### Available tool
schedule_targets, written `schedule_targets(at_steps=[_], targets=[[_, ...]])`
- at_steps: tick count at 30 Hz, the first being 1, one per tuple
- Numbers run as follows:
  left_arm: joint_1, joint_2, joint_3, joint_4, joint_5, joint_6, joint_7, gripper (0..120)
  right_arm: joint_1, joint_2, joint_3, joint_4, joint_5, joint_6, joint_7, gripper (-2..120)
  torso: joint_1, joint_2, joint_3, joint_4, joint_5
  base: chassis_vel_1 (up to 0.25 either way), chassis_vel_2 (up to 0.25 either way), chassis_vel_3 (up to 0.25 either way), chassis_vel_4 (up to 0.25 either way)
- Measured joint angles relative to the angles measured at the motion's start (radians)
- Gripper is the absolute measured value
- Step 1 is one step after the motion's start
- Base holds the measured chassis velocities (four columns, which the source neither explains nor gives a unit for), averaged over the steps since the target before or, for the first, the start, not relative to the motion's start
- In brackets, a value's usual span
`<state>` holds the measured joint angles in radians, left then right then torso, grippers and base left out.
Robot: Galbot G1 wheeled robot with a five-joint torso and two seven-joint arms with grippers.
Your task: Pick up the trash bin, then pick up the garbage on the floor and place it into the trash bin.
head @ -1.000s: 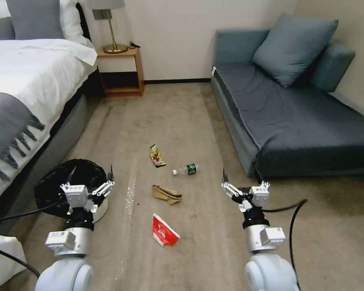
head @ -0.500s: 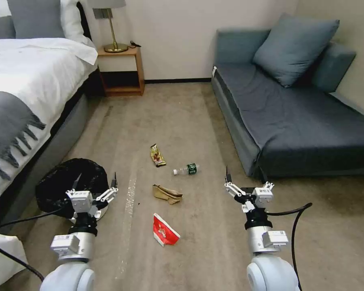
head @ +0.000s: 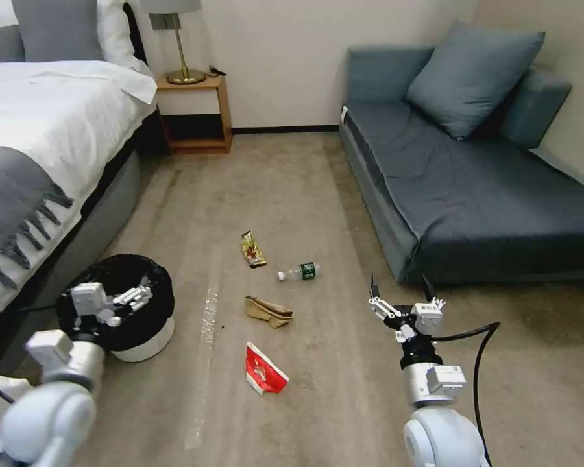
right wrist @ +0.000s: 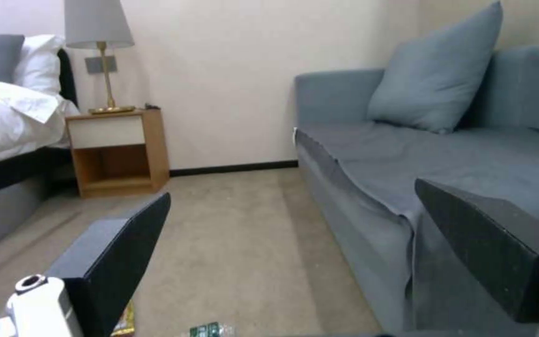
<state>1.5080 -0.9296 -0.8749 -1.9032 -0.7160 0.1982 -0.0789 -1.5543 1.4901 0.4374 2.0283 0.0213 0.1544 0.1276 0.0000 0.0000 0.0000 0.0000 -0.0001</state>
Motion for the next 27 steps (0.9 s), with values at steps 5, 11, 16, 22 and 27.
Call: schedule_targets(at_steps=[5,11,16,22,27], targets=[[-0.057,0.076,-0.015,0.124,-0.028,0.131,-0.028,100,-0.007,0.003,0.006,-0.013,0.001,0.007,0.001,100,0.000,0.000,0.000,0.0000,-0.0001,0.000,0.000,0.000,0.000],[-0.155,0.139,0.021,0.283,-0.064,0.255,-0.043,100,-0.016,0.005,0.010,-0.021,0.000,0.014,0.001,100,0.000,0.000,0.000,0.0001,-0.0003,0.000,0.000,0.000,0.000],[-0.257,0.172,0.063,0.392,-0.096,0.291,-0.032,100,-0.022,0.011,0.009,-0.021,-0.009,0.014,0.004,100,0.000,0.000,0.000,0.0001,-0.0003,0.000,0.000,0.000,0.000],[-0.419,0.201,0.116,0.521,-0.107,0.332,-0.008,100,-0.034,0.020,0.012,-0.021,-0.019,0.016,0.008,100,0.000,0.000,0.000,0.0000,0.0001,0.000,0.000,0.000,0.000],[-0.505,0.199,0.200,0.577,-0.098,0.352,0.007,100,-0.039,0.025,0.021,-0.021,-0.024,0.017,0.012,100,0.000,0.000,0.000,0.0000,0.0000,0.000,0.000,0.000,0.000]])
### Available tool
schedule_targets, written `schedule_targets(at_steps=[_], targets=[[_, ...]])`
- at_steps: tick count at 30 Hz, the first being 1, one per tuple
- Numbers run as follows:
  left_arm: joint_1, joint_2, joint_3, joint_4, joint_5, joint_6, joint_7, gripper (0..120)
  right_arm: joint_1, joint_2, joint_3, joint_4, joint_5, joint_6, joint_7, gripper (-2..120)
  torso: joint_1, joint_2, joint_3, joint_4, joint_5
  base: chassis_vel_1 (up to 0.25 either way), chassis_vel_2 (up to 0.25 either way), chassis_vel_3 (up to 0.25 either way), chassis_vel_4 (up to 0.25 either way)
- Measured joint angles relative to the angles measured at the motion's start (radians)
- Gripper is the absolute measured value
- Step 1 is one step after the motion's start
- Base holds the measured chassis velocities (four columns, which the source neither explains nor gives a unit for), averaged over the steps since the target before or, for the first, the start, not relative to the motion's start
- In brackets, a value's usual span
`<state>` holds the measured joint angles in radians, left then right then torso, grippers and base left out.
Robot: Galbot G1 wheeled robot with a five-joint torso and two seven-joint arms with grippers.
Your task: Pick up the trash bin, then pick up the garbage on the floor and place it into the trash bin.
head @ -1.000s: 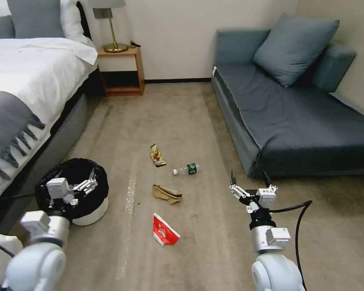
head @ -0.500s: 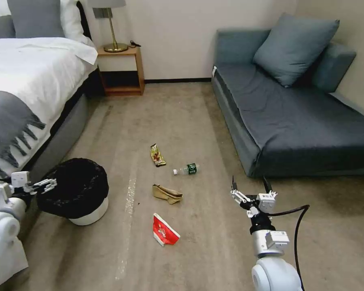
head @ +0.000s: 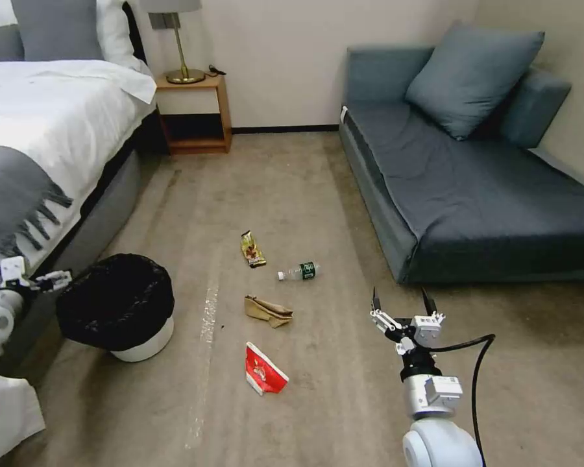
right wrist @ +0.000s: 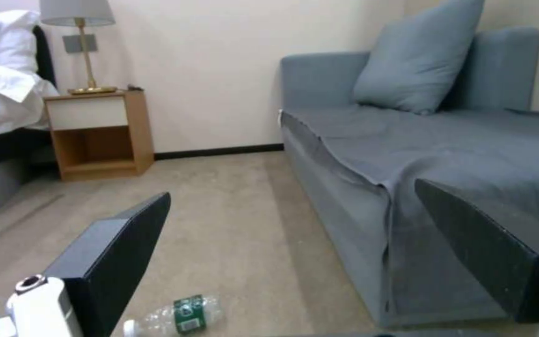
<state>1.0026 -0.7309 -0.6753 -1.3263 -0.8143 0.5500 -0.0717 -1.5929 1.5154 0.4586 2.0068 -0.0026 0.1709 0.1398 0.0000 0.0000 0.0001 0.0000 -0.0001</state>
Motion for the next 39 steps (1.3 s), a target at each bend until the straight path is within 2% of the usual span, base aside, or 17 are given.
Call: schedule_targets(at_steps=[1,2,3,5,7,8,12,20,24,27,29,30,33,34,37,39], targets=[[0.000,0.000,0.000,0.000,0.000,0.000,0.000,100,0.000,0.000,0.000,0.000,0.000,0.000,0.000,100,0.000,0.000,0.000,0.0000,0.0000,0.000,0.000,0.000,0.000],[-0.014,-0.003,0.020,0.008,0.007,0.007,0.003,100,0.000,0.002,0.004,0.000,0.000,0.000,0.001,100,0.000,0.000,0.000,-0.0002,0.0001,0.000,0.000,0.000,0.000],[-0.048,-0.010,0.066,0.033,0.027,0.030,0.005,100,0.000,0.003,0.011,0.001,0.000,-0.001,0.004,100,0.000,0.000,0.000,-0.0002,0.0000,0.000,0.000,0.000,0.000],[-0.080,-0.017,0.104,0.058,0.047,0.058,0.006,100,-0.001,0.005,0.019,0.002,0.000,-0.002,0.005,100,0.000,0.000,0.000,-0.0003,0.0000,0.000,0.000,0.000,0.000],[-0.085,-0.018,0.110,0.063,0.052,0.064,0.006,100,-0.001,0.005,0.021,0.002,0.000,-0.002,0.005,100,0.000,0.000,0.000,-0.0003,0.0000,0.000,0.000,0.000,0.000],[-0.102,-0.022,0.131,0.083,0.077,0.088,0.008,100,-0.002,0.007,0.027,0.002,0.001,-0.002,0.007,100,0.000,0.000,0.000,-0.0003,0.0000,0.000,0.000,0.000,0.000],[-0.116,-0.029,0.143,0.113,0.106,0.118,0.013,100,-0.007,0.011,0.032,0.002,0.002,-0.002,0.007,100,0.000,0.000,0.000,0.0001,0.0000,0.000,0.000,0.000,0.000],[-0.154,-0.048,0.166,0.182,0.122,0.131,0.027,95,-0.019,0.018,0.029,0.004,-0.005,0.001,0.009,100,0.000,0.000,0.000,0.0001,0.0001,0.000,0.000,0.000,0.000],[-0.187,-0.062,0.187,0.229,0.128,0.133,0.032,88,-0.022,0.020,0.028,0.007,-0.009,0.002,0.010,100,0.000,0.000,0.000,0.0000,0.0000,0.000,0.000,0.000,0.000],[-0.207,-0.072,0.197,0.260,0.143,0.134,0.039,72,-0.024,0.021,0.029,0.010,-0.012,0.002,0.012,100,0.000,0.000,0.000,0.0000,0.0001,0.000,0.000,0.000,0.000],[-0.208,-0.072,0.197,0.261,0.143,0.134,0.039,71,-0.024,0.021,0.030,0.010,-0.012,0.002,0.013,100,0.000,0.000,0.000,0.0001,0.0003,0.000,0.000,0.000,0.000],[-0.210,-0.075,0.197,0.264,0.145,0.134,0.039,63,-0.024,0.021,0.031,0.010,-0.012,0.002,0.013,100,0.000,0.000,0.000,0.0003,0.0006,0.000,0.000,0.000,0.000],[-0.203,-0.076,0.188,0.263,0.145,0.133,0.039,48,-0.023,0.022,0.031,0.008,-0.012,0.003,0.014,100,0.000,0.000,0.000,0.0002,0.0007,0.000,0.000,0.000,0.000],[-0.203,-0.076,0.188,0.263,0.145,0.133,0.039,48,-0.023,0.022,0.031,0.008,-0.012,0.003,0.014,100,0.000,0.000,0.000,0.0002,0.0007,0.000,0.000,0.000,0.000],[-0.190,-0.076,0.175,0.259,0.143,0.132,0.040,36,-0.021,0.022,0.029,0.004,-0.012,0.004,0.014,100,0.000,0.000,0.000,0.0001,0.0008,0.000,0.000,0.000,0.000],[-0.187,-0.076,0.172,0.258,0.143,0.132,0.041,32,-0.020,0.023,0.028,0.003,-0.012,0.004,0.015,100,0.000,0.000,0.000,0.0001,0.0007,0.000,0.000,0.000,0.000]])
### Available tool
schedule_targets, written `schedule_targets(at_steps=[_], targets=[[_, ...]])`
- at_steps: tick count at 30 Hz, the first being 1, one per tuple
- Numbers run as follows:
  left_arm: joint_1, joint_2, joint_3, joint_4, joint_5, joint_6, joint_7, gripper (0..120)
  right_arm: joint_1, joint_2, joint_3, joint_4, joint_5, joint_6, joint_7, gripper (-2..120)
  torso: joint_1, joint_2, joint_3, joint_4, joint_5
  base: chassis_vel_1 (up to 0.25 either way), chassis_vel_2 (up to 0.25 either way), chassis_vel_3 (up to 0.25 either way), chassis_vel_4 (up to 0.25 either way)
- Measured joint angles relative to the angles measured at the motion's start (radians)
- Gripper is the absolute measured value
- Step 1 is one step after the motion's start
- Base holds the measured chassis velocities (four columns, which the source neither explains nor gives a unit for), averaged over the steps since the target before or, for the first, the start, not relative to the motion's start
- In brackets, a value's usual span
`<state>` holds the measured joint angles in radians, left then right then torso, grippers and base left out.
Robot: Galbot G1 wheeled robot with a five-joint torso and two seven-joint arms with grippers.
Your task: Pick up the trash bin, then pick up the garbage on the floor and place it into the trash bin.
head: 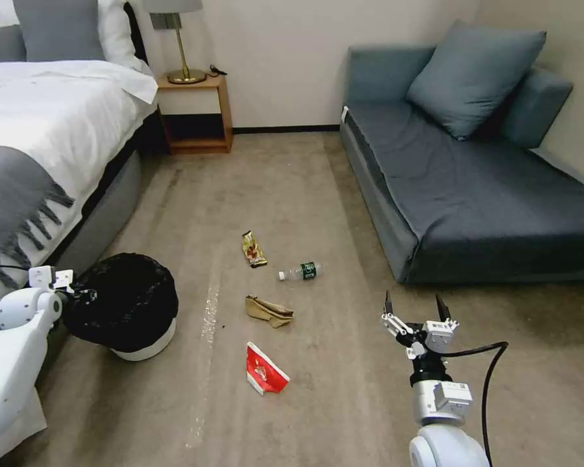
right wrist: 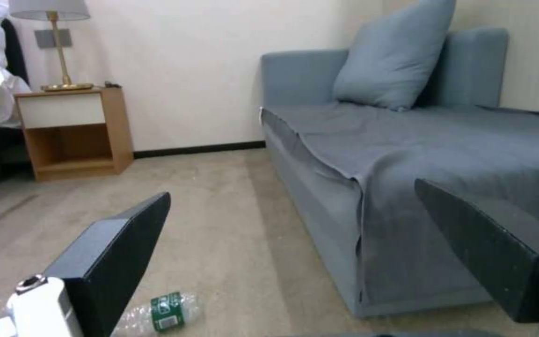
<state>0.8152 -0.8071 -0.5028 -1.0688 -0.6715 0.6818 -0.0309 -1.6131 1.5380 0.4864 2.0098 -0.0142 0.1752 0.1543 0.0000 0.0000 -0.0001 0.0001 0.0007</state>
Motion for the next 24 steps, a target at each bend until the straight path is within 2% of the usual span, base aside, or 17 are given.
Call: schedule_targets(at_steps=[2,7,8,9,12,13,14,16,17,18,20,22,24], targets=[[0.011,0.000,-0.012,-0.006,-0.003,0.000,0.002,22,0.002,0.000,-0.003,-0.003,0.000,0.000,0.000,100,0.000,0.000,0.000,-0.0001,0.0001,0.000,0.000,0.000,0.000],[0.037,-0.002,-0.046,-0.037,-0.012,0.001,0.003,11,0.003,-0.004,-0.006,-0.006,0.000,0.000,0.000,100,0.000,0.000,0.000,-0.0001,-0.0003,0.000,0.000,0.000,0.000],[0.063,-0.003,-0.073,-0.082,-0.025,0.005,-0.009,10,0.003,-0.007,-0.006,-0.006,0.000,0.000,0.000,100,0.000,0.000,0.000,-0.0001,-0.0018,0.000,0.000,0.000,0.000],[0.063,-0.003,-0.073,-0.082,-0.025,0.005,-0.009,10,0.003,-0.007,-0.006,-0.006,0.000,0.000,0.000,100,0.000,0.000,0.000,-0.0001,-0.0018,0.000,0.000,0.000,0.000],[0.122,0.002,-0.122,-0.184,-0.046,0.012,-0.033,4,0.003,-0.017,-0.007,-0.005,0.002,0.002,0.000,100,0.000,0.000,0.000,-0.0011,-0.0023,0.000,0.000,0.000,0.000],[0.127,0.003,-0.125,-0.192,-0.047,0.012,-0.036,4,0.003,-0.018,-0.007,-0.005,0.002,0.002,0.000,100,0.000,0.000,0.000,-0.0010,-0.0023,0.000,0.000,0.000,0.000],[0.184,0.015,-0.152,-0.274,-0.057,0.017,-0.052,3,0.003,-0.024,-0.007,-0.005,0.006,0.012,0.001,100,0.000,0.000,0.000,-0.0003,-0.0004,0.000,0.000,0.000,0.000],[0.194,0.017,-0.155,-0.288,-0.058,0.018,-0.053,3,0.003,-0.025,-0.008,-0.005,0.006,0.015,0.000,100,0.000,0.000,0.000,-0.0001,-0.0004,0.000,0.000,0.000,0.000],[0.257,0.022,-0.165,-0.380,-0.067,0.027,-0.061,3,0.001,-0.029,-0.011,-0.005,0.006,0.023,-0.002,100,0.000,0.000,0.000,0.0004,-0.0009,0.000,0.000,0.000,0.000],[0.296,0.022,-0.175,-0.436,-0.072,0.031,-0.065,3,-0.004,-0.032,-0.014,-0.005,0.003,0.025,-0.005,100,0.000,0.000,0.000,0.0003,-0.0016,0.000,0.000,0.000,0.000],[0.310,0.022,-0.181,-0.454,-0.074,0.033,-0.066,3,-0.006,-0.032,-0.015,-0.005,0.001,0.026,-0.006,100,0.000,0.000,0.000,-0.0002,-0.0014,0.000,0.000,0.000,0.000],[0.416,0.008,-0.255,-0.565,-0.084,0.045,-0.079,3,-0.014,-0.035,-0.017,-0.008,-0.009,0.036,-0.009,100,0.000,0.000,0.000,-0.0006,-0.0007,0.000,0.000,0.000,0.000],[0.484,-0.008,-0.305,-0.641,-0.085,0.052,-0.084,3,-0.016,-0.037,-0.018,-0.014,-0.012,0.040,-0.010,100,0.000,0.000,0.000,-0.0001,-0.0007,0.000,0.000,0.000,0.000]])
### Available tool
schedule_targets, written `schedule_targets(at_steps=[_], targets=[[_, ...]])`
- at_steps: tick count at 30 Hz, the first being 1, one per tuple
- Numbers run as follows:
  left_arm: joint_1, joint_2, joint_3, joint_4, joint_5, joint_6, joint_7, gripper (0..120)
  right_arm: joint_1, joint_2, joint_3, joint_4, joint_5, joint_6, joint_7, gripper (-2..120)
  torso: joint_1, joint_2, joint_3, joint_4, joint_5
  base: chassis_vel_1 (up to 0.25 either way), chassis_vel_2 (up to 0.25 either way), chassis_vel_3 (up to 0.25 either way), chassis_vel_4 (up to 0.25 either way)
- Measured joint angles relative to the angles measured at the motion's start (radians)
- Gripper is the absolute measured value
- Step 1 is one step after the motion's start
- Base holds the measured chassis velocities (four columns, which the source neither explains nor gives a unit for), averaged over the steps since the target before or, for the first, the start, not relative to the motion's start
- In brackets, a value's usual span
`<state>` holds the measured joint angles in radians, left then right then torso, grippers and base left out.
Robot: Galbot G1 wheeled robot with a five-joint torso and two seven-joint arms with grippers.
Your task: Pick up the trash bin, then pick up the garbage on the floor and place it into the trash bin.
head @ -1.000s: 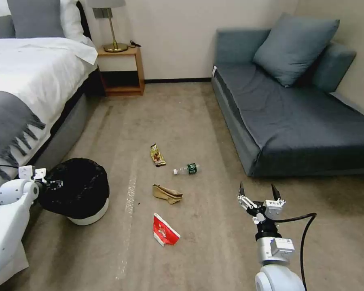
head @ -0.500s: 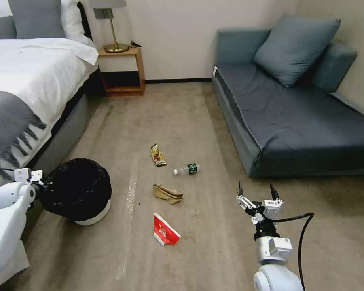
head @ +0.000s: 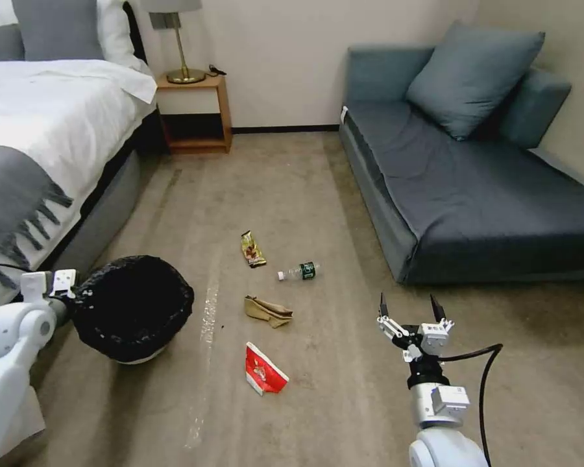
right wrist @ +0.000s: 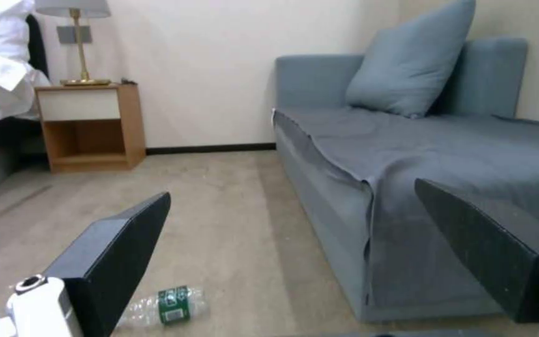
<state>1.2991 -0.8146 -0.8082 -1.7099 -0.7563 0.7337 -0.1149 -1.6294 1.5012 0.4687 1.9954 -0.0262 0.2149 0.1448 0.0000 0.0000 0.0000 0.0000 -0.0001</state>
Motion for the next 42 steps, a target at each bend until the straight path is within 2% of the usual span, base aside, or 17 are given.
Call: schedule_targets(at_steps=[1,2,4,5,6,8,9,12,13,16,18,19,21,23,26,30,42], targets=[[0.000,0.000,0.000,0.000,0.000,0.000,0.000,3,0.000,0.000,0.000,0.000,0.000,0.000,0.000,100,0.000,0.000,0.000,0.0000,0.0000,0.000,0.000,0.000,0.000],[0.051,-0.016,-0.043,-0.059,0.003,0.003,-0.003,3,-0.001,-0.001,-0.001,-0.006,0.000,0.003,-0.001,100,0.000,0.000,0.000,0.0002,0.0000,0.000,0.000,0.000,0.000],[0.113,-0.038,-0.097,-0.132,0.008,0.003,-0.006,3,-0.001,-0.004,-0.004,-0.013,0.000,0.009,-0.003,100,0.000,0.000,0.000,0.0002,0.0001,0.000,0.000,0.000,0.000],[0.140,-0.048,-0.121,-0.163,0.008,0.003,-0.006,3,-0.001,-0.005,-0.006,-0.016,0.000,0.012,-0.006,100,0.000,0.000,0.000,0.0000,0.0002,0.000,0.000,0.000,0.000],[0.140,-0.048,-0.121,-0.163,0.008,0.003,-0.006,3,-0.001,-0.005,-0.006,-0.016,0.000,0.012,-0.006,100,0.000,0.000,0.000,0.0000,0.0002,0.000,0.000,0.000,0.000],[0.246,-0.088,-0.204,-0.256,0.010,0.003,-0.007,3,0.003,-0.011,-0.015,-0.030,0.003,0.026,-0.021,100,0.000,0.000,0.000,-0.0002,0.0001,0.000,0.000,0.000,0.000],[0.246,-0.088,-0.204,-0.256,0.010,0.003,-0.007,3,0.003,-0.011,-0.015,-0.030,0.003,0.026,-0.021,100,0.000,0.000,0.000,-0.0002,0.0001,0.000,0.000,0.000,0.000],[0.337,-0.131,-0.270,-0.329,0.022,0.004,-0.008,3,0.010,-0.019,-0.027,-0.044,0.007,0.038,-0.035,100,0.000,0.000,0.000,0.0002,0.0002,0.000,0.000,0.000,0.000],[0.337,-0.131,-0.270,-0.329,0.022,0.004,-0.008,3,0.010,-0.019,-0.027,-0.044,0.007,0.038,-0.035,100,0.000,0.000,0.000,0.0002,0.0002,0.000,0.000,0.000,0.000],[0.423,-0.193,-0.317,-0.402,0.067,0.004,0.003,3,0.014,-0.031,-0.038,-0.049,0.024,0.046,-0.048,100,0.000,0.000,0.000,0.0001,0.0003,0.000,0.000,0.000,0.000],[0.461,-0.233,-0.329,-0.439,0.097,0.003,0.007,3,0.016,-0.040,-0.043,-0.054,0.025,0.052,-0.052,100,0.000,0.000,0.000,0.0001,0.0002,0.000,0.000,0.000,0.000],[0.461,-0.233,-0.329,-0.439,0.097,0.003,0.007,3,0.016,-0.040,-0.043,-0.054,0.025,0.052,-0.052,100,0.000,0.000,0.000,0.0001,0.0002,0.000,0.000,0.000,0.000],[0.494,-0.275,-0.332,-0.478,0.121,0.000,0.010,3,0.017,-0.046,-0.050,-0.064,0.025,0.059,-0.055,100,0.000,0.000,0.000,0.0001,0.0003,0.000,0.000,0.000,0.000],[0.502,-0.288,-0.333,-0.489,0.126,0.000,0.011,3,0.017,-0.048,-0.051,-0.067,0.025,0.063,-0.057,100,0.000,0.000,0.000,0.0000,0.0002,0.000,0.000,0.000,0.000],[0.528,-0.331,-0.333,-0.525,0.149,-0.007,0.020,3,0.014,-0.058,-0.055,-0.076,0.046,0.086,-0.085,100,0.000,0.000,0.000,-0.0001,0.0003,0.000,0.000,0.000,0.000],[0.536,-0.346,-0.327,-0.528,0.158,-0.012,0.023,3,0.010,-0.068,-0.058,-0.081,0.068,0.091,-0.112,100,0.000,0.000,0.000,0.0000,0.0002,0.000,0.000,0.000,0.000],[0.538,-0.353,-0.323,-0.521,0.161,-0.018,0.029,3,0.009,-0.087,-0.087,-0.111,0.062,0.095,-0.141,100,0.000,0.000,0.000,0.0000,0.0002,-0.042,0.045,0.047,-0.042]])
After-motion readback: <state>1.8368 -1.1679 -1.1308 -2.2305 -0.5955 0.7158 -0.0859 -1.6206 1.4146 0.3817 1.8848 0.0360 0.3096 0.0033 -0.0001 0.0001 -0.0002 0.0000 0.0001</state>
